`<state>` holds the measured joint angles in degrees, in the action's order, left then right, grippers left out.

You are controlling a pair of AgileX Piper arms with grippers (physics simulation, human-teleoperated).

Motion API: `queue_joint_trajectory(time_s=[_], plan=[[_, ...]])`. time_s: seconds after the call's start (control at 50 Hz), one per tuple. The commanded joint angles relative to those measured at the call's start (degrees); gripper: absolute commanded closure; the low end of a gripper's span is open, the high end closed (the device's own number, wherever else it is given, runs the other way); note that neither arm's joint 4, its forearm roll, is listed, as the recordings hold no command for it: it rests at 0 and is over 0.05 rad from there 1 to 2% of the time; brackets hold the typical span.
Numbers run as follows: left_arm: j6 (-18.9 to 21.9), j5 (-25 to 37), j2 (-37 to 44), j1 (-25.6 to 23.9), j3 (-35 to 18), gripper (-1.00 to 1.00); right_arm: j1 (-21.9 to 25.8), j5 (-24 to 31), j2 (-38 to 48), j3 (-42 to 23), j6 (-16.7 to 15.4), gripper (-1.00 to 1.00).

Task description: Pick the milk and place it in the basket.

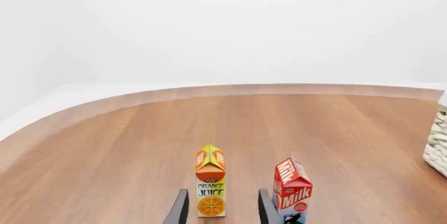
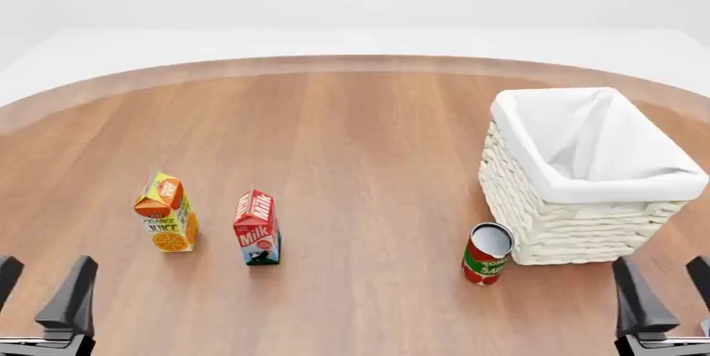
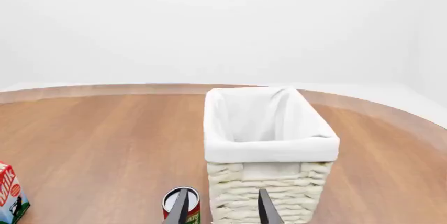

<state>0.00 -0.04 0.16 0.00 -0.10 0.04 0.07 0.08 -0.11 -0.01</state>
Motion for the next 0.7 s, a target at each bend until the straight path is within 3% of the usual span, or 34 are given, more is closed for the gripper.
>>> queue_joint_trajectory(time_s=[0.02,0.32,0.7], plan=[[0.00,-0.06,0.25,0.00,-0.15,-1.00,0.33,0.25,0.21,-0.33,-0.06,-1.00],[0.00,-0.06,0.25,0.00,-0.15,-1.00,2.58,-0.20,1.84,-0.58,0.51,-1.00],[0.00,-0.06,0.25,0.00,-0.15,-1.00,8.37,-7.62,12.53,-1.46,0.51,-1.00]])
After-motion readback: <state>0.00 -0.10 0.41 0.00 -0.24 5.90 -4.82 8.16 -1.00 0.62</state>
